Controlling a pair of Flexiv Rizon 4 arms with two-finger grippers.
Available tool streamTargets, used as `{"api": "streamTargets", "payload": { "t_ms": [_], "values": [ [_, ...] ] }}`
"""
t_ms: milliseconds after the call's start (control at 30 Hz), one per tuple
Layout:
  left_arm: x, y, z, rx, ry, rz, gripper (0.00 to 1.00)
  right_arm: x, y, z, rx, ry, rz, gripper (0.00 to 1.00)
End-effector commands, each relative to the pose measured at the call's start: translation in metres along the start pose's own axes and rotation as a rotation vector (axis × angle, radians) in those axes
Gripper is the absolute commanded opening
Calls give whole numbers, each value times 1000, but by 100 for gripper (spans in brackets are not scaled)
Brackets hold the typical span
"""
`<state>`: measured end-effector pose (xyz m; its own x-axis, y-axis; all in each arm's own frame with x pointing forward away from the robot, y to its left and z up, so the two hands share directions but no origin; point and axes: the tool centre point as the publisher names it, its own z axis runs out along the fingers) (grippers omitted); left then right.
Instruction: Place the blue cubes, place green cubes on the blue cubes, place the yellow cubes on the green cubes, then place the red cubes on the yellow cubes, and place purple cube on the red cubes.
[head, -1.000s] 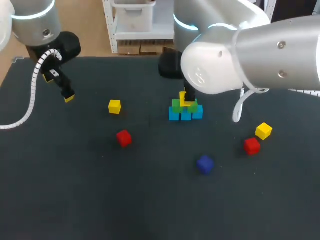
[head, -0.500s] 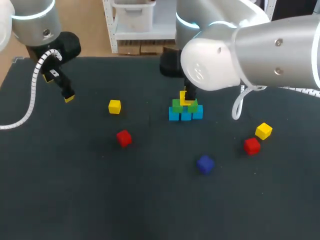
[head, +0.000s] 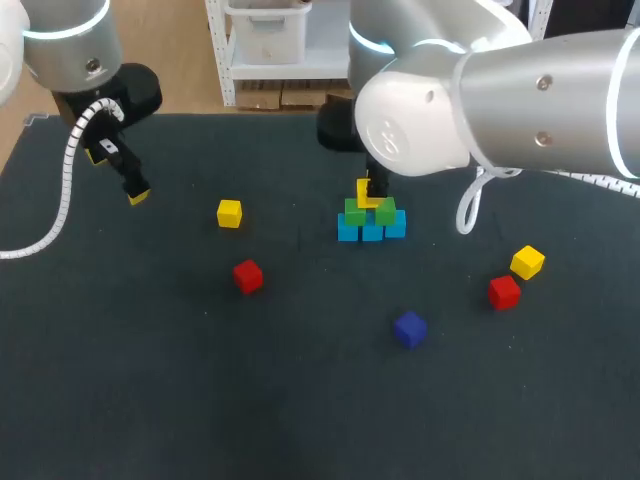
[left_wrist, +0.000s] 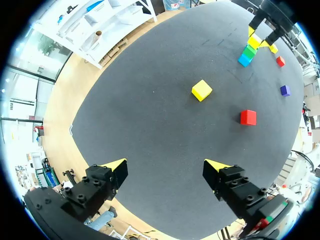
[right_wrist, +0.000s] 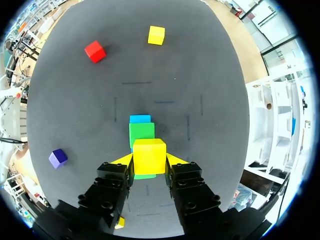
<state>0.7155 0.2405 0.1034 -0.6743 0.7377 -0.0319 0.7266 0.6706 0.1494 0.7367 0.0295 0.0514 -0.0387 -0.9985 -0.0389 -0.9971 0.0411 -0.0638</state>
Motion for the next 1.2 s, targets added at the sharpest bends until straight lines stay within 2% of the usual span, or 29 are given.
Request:
{"api": "streamTargets", "payload": {
  "t_ms": [33,700,733,767,800,1033,1200],
  "values": [
    [0,0,-1,0,3,-1,100,2,4,-4,9,-1,-2,0],
    [0,0,-1,0,3,-1,100,7,5,2,6,17,2,0],
    [0,0,-1,0,3,-1,100,7,5,2,6,18,2,2],
    [0,0,-1,0,3,-1,100,7,5,2,6,18,2,11],
    [0,0,-1,0,3,-1,100,7,5,2,7,17,1,13],
    [0,0,-1,0,3,-1,100,6,5,2,8,12,-2,9],
    [0,0,-1,0,3,-1,100,5,5,-1,10,5,-1,0]
  ]
}}
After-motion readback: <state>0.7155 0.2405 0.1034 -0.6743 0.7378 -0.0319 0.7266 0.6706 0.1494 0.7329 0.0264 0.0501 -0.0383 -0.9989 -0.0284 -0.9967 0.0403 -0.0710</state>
